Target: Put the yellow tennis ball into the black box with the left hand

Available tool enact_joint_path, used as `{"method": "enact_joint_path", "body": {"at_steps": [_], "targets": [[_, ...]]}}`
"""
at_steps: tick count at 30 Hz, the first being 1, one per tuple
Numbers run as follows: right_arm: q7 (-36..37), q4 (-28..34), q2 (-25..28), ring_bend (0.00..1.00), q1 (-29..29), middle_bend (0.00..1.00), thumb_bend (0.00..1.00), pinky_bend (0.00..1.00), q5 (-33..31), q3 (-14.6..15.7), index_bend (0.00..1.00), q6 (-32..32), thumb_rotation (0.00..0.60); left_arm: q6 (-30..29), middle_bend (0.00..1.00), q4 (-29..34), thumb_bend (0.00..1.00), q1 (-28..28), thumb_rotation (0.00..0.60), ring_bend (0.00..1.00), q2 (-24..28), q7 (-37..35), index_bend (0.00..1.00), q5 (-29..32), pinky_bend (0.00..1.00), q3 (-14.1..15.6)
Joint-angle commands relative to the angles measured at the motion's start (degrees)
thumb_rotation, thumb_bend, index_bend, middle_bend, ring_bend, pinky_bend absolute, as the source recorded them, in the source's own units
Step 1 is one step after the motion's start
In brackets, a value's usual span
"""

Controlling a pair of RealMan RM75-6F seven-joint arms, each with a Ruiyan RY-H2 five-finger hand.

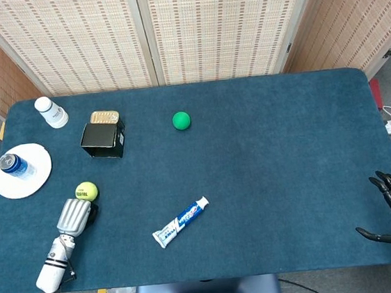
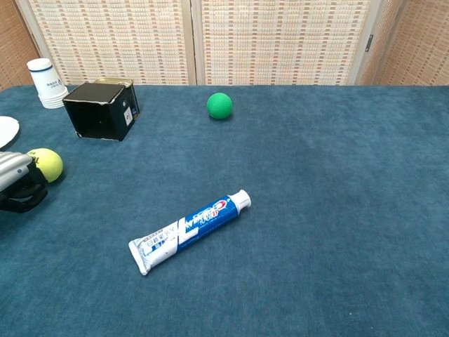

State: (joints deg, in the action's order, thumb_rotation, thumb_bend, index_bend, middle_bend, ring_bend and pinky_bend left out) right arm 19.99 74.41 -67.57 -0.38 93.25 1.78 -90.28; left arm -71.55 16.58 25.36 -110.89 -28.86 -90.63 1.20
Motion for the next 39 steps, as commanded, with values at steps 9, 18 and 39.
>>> {"method": "enact_joint_path", "body": {"at_steps": [9, 18, 39], "targets": [[-1.3, 0.6, 0.0, 0.00, 0.3, 0.00, 0.00, 0.00, -0.4, -0.1, 0.08, 0.9, 0.516, 8.1, 1.00, -3.9, 0.74, 3.6, 0.600, 1.00, -0.9, 0.3, 1.00, 2.0, 1.00, -1.4], [-4.0, 2.0, -0.2, 0.00, 0.9, 0.00, 0.00, 0.00, -1.4, -0.4, 0.08, 2.7, 0.516, 8.8, 1.00, -6.9, 0.74, 6.2, 0.600, 1.00, -1.1, -0.8, 1.00, 1.9, 1.00, -1.4], [-7.4, 3.9, -0.4, 0.00, 1.5, 0.00, 0.00, 0.00, -2.3, -0.5, 0.08, 4.7, 0.516, 15.2, 0.07, -10.7, 0.51, 12.1, 0.092, 0.00, 0.6, -0.5, 0.34, 1.3, 0.00, -0.3]]}}
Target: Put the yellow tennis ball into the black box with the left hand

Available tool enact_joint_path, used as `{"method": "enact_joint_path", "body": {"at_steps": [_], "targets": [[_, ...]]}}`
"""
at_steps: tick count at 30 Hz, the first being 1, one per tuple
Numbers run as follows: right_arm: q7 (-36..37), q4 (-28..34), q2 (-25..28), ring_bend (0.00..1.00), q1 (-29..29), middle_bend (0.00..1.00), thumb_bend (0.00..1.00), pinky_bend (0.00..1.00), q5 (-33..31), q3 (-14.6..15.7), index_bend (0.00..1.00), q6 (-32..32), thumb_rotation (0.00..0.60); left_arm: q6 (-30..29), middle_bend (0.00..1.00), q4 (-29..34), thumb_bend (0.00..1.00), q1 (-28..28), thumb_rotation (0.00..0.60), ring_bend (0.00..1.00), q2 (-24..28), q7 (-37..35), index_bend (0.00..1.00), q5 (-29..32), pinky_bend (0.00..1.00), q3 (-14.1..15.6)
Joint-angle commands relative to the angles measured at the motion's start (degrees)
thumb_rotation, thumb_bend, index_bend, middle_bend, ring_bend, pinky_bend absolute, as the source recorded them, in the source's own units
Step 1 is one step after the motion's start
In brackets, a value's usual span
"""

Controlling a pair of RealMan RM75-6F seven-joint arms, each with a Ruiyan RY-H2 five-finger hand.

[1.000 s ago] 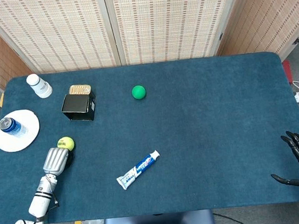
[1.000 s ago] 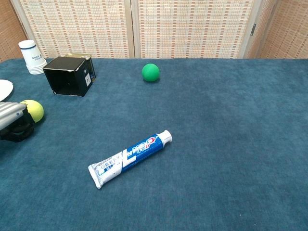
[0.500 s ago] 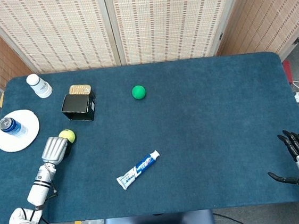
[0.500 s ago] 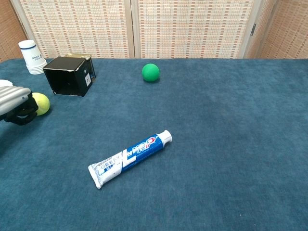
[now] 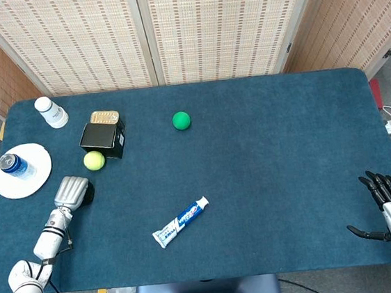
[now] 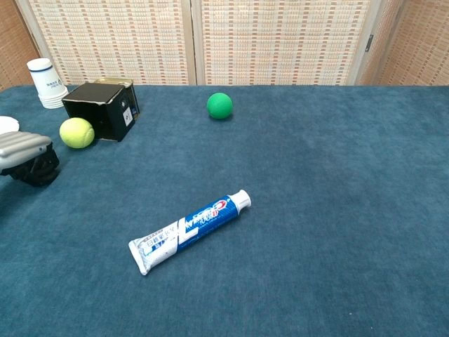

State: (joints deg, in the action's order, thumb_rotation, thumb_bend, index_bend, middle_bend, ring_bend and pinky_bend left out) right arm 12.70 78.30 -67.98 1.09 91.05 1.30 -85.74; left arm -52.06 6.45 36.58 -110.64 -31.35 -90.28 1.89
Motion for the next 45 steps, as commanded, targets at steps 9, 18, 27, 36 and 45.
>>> {"method": "enact_joint_path", "body": {"at_steps": [9, 18, 27, 36, 45], "targets": [[-0.9, 0.4, 0.0, 0.00, 0.3, 0.00, 0.00, 0.00, -0.4, 0.0, 0.07, 0.8, 0.515, -4.2, 0.07, 0.1, 0.50, 0.9, 0.080, 0.00, 0.5, 2.2, 0.33, 1.2, 0.00, -1.0], [-0.6, 0.4, 0.1, 0.00, 0.4, 0.00, 0.00, 0.00, -0.2, 0.0, 0.07, 0.7, 0.516, -3.2, 0.04, 0.3, 0.48, 0.8, 0.085, 0.00, 0.8, 1.7, 0.28, 1.1, 0.00, -0.8], [0.2, 0.2, 0.3, 0.00, 0.4, 0.00, 0.00, 0.00, -0.2, 0.1, 0.06, 0.8, 0.515, -2.2, 0.04, 0.8, 0.48, 0.7, 0.101, 0.00, 0.9, 1.4, 0.25, 1.2, 0.00, -0.6], [1.5, 0.0, 0.7, 0.00, 0.8, 0.00, 0.00, 0.00, 0.1, 0.2, 0.06, 1.3, 0.515, -6.0, 0.05, 1.8, 0.48, -2.9, 0.109, 0.00, 2.7, 1.3, 0.26, 2.3, 0.00, -1.5], [4.8, -1.8, 1.1, 0.00, -0.4, 0.00, 0.00, 0.00, 3.4, 1.7, 0.06, -2.4, 0.515, -30.2, 0.16, 10.1, 0.48, -24.8, 0.472, 0.05, 7.2, 2.8, 0.31, 7.3, 0.08, -4.9]]}}
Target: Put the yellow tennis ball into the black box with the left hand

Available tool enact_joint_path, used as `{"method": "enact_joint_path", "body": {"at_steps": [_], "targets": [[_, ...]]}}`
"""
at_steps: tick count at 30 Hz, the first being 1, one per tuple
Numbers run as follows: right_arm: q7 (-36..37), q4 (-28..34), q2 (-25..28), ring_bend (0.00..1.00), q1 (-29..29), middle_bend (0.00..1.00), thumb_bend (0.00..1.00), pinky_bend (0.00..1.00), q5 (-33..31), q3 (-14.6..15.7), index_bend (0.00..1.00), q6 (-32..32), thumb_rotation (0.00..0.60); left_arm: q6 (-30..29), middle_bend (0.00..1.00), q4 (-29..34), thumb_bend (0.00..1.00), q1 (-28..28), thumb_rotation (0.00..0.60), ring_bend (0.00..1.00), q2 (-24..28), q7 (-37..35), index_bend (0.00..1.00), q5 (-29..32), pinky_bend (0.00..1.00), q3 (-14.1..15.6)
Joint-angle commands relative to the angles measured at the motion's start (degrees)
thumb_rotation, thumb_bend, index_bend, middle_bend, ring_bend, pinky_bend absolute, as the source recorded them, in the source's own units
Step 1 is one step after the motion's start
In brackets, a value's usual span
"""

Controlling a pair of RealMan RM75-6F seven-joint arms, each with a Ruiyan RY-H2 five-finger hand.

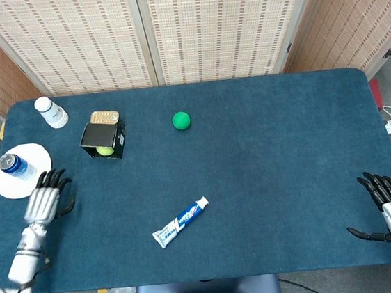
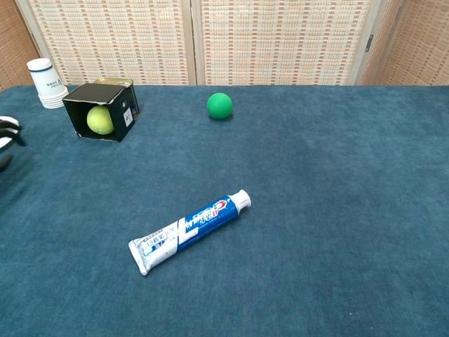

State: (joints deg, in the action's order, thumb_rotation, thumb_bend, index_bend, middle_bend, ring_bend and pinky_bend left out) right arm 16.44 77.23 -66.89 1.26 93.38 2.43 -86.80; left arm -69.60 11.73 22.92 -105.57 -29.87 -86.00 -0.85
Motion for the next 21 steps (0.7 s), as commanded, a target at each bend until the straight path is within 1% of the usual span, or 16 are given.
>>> {"method": "enact_joint_path", "body": {"at_steps": [1, 2, 3, 5, 7, 8, 10, 13, 17, 21], "targets": [[1.3, -1.0, 0.0, 0.00, -0.8, 0.00, 0.00, 0.00, 1.5, 0.7, 0.06, -2.0, 0.516, -14.5, 0.21, 5.8, 0.48, -13.3, 0.569, 0.11, 2.2, 0.7, 0.32, 3.4, 0.16, -2.2], [1.5, -1.3, -0.2, 0.00, -1.0, 0.00, 0.00, 0.00, 2.0, 0.9, 0.06, -2.5, 0.517, -15.3, 0.25, 7.2, 0.47, -15.8, 0.578, 0.16, 2.5, -0.4, 0.31, 3.8, 0.21, -2.1], [1.5, -1.4, -0.3, 0.00, -1.0, 0.00, 0.00, 0.00, 2.3, 1.0, 0.06, -2.8, 0.516, -15.8, 0.26, 8.2, 0.47, -17.6, 0.579, 0.18, 2.7, -1.3, 0.30, 4.1, 0.22, -2.1], [1.1, -1.5, -0.5, 0.00, -0.9, 0.00, 0.00, 0.00, 2.9, 1.3, 0.06, -2.8, 0.516, -16.0, 0.26, 10.0, 0.42, -20.4, 0.580, 0.18, 3.1, -1.7, 0.28, 4.9, 0.19, -2.2], [0.3, -1.3, -0.6, 0.00, -0.8, 0.00, 0.00, 0.00, 2.9, 1.4, 0.06, -2.4, 0.515, -15.3, 0.22, 11.2, 0.35, -21.6, 0.587, 0.13, 3.5, 0.0, 0.26, 5.9, 0.13, -2.6], [-0.3, -0.9, -0.7, 0.00, -0.7, 0.00, 0.00, 0.00, 2.9, 1.4, 0.06, -2.1, 0.515, -15.2, 0.20, 12.7, 0.32, -22.0, 0.593, 0.10, 4.0, 0.5, 0.24, 6.4, 0.10, -3.1], [-0.9, -0.1, -0.7, 0.00, -0.7, 0.00, 0.00, 0.00, 2.7, 1.4, 0.07, -1.8, 0.516, -16.2, 0.17, 15.3, 0.29, -22.4, 0.600, 0.07, 5.0, -0.2, 0.23, 6.8, 0.07, -3.8], [-1.5, 0.3, -0.8, 0.00, -0.5, 0.00, 0.00, 0.00, 2.6, 1.4, 0.08, -1.6, 0.526, -18.0, 0.17, 19.0, 0.28, -22.4, 0.600, 0.06, 6.9, 0.0, 0.24, 6.6, 0.06, -4.6], [-0.9, -0.3, -0.6, 0.00, -0.4, 0.00, 0.00, 0.00, 2.2, 1.3, 0.06, -1.3, 0.529, -19.3, 0.17, 22.8, 0.28, -21.9, 0.600, 0.06, 8.7, 3.2, 0.25, 5.8, 0.06, -4.8], [-0.6, -0.6, -0.6, 0.00, -0.5, 0.00, 0.00, 0.00, 2.1, 1.3, 0.06, -1.3, 0.528, -19.3, 0.17, 24.6, 0.28, -21.7, 0.600, 0.05, 9.4, 4.3, 0.25, 5.7, 0.04, -5.0]]}}
